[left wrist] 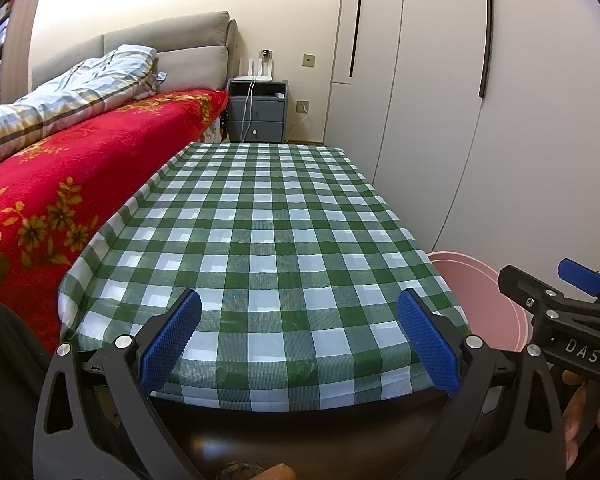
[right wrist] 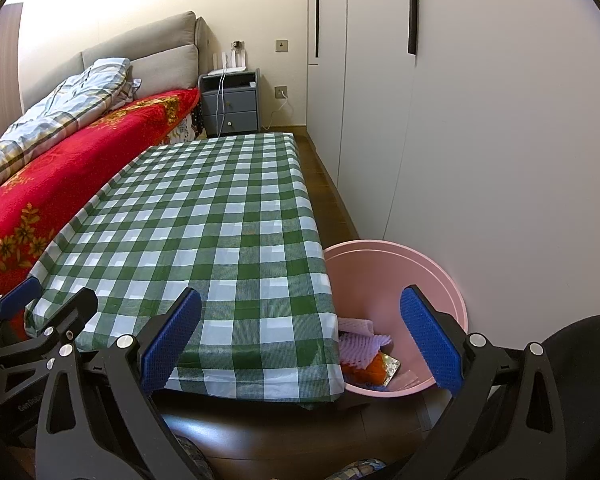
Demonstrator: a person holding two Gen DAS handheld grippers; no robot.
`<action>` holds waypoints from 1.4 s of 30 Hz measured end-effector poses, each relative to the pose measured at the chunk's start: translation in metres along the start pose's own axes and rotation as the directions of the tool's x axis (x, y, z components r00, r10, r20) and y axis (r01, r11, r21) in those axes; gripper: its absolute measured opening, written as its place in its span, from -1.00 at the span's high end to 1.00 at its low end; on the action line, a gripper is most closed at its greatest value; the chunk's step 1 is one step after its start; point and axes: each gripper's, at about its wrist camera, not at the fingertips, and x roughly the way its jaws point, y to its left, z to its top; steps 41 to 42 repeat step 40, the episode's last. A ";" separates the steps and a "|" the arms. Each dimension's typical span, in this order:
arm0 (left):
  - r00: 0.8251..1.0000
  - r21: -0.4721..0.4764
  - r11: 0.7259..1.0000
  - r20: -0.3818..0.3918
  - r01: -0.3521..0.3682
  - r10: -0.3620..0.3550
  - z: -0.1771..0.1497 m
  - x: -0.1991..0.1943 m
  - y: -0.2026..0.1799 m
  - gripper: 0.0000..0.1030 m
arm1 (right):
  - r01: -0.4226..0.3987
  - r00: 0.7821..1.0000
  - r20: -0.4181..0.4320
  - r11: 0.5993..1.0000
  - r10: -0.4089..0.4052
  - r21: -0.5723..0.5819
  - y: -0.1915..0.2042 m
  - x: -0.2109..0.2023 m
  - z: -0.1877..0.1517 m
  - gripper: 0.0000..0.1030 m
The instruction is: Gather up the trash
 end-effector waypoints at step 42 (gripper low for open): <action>0.999 -0.048 0.998 -0.033 -0.042 0.040 -0.009 0.010 0.006 -0.85 | 0.057 0.998 0.035 0.997 -0.055 -0.058 0.003 0.002 -0.001 -0.90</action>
